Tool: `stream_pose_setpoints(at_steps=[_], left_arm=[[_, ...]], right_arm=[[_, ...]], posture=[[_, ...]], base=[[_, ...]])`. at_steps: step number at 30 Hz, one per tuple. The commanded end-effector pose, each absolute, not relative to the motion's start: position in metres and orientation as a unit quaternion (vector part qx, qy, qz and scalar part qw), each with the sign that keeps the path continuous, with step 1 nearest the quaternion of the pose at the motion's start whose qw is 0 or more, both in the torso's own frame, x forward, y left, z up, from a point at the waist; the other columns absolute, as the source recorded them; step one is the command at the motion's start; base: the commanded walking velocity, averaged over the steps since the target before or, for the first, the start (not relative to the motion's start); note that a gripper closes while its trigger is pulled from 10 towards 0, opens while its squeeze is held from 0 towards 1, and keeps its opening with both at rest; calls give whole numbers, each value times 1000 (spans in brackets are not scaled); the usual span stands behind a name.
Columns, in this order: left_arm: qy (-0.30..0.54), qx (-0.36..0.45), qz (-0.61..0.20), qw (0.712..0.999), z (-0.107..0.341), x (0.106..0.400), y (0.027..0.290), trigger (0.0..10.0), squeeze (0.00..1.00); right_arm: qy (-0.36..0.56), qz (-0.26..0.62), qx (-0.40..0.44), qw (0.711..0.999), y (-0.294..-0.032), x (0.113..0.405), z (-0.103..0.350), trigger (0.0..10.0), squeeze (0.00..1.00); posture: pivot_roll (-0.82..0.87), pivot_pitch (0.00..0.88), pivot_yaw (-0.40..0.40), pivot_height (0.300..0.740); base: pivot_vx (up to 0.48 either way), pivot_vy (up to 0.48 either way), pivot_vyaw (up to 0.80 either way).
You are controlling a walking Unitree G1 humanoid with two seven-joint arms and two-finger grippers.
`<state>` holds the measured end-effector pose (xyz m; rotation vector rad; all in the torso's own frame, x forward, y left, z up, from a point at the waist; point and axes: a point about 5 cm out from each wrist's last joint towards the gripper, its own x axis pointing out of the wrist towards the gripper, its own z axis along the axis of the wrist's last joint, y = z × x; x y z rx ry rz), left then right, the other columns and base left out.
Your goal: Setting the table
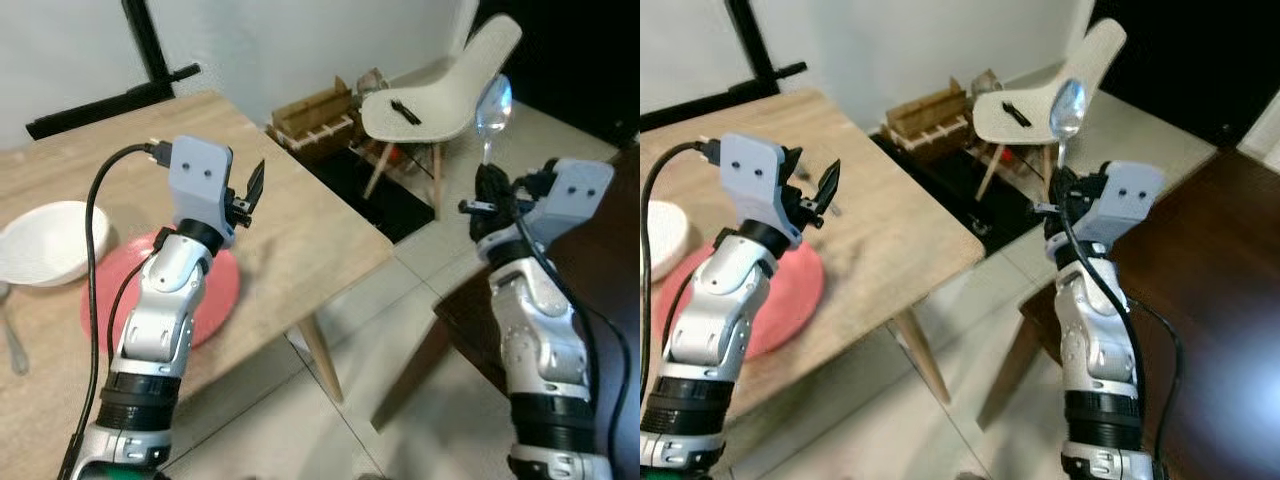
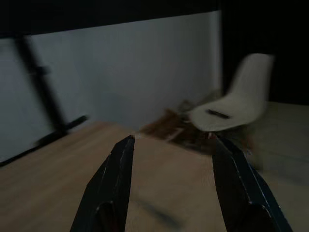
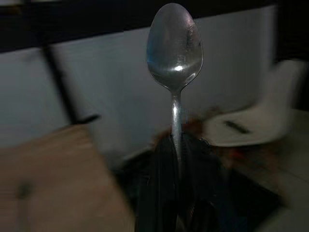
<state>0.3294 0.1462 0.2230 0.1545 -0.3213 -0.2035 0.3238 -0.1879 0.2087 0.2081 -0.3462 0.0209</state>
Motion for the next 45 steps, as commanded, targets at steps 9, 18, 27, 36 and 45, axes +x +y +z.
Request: stream_pose_setpoints(at_steps=[9,18,27,36,45], left_arm=[[-155,74,-96,981,220,329,148,10000,0],[-151,70,-98,981,220,329,147,10000,0],[-152,71,-100,981,223,329,147,10000,0],[-131,106,-134,977,232,325,159,10000,0],[-70,160,-201,964,259,290,220,10000,0]], right_arm=[[-176,14,108,978,-188,326,211,10000,0],[-180,20,128,975,-192,325,213,10000,0],[-169,89,119,974,-179,326,212,10000,0],[-134,166,76,974,-162,330,208,10000,0],[-36,205,52,977,-116,374,191,10000,0]], posture=[[-96,0,48,740],[-96,0,48,740],[-97,0,51,740],[-70,0,53,740],[18,2,36,740]], base=[[373,0,668],[103,0,0],[0,0,0],[0,0,0],[0,0,0]])
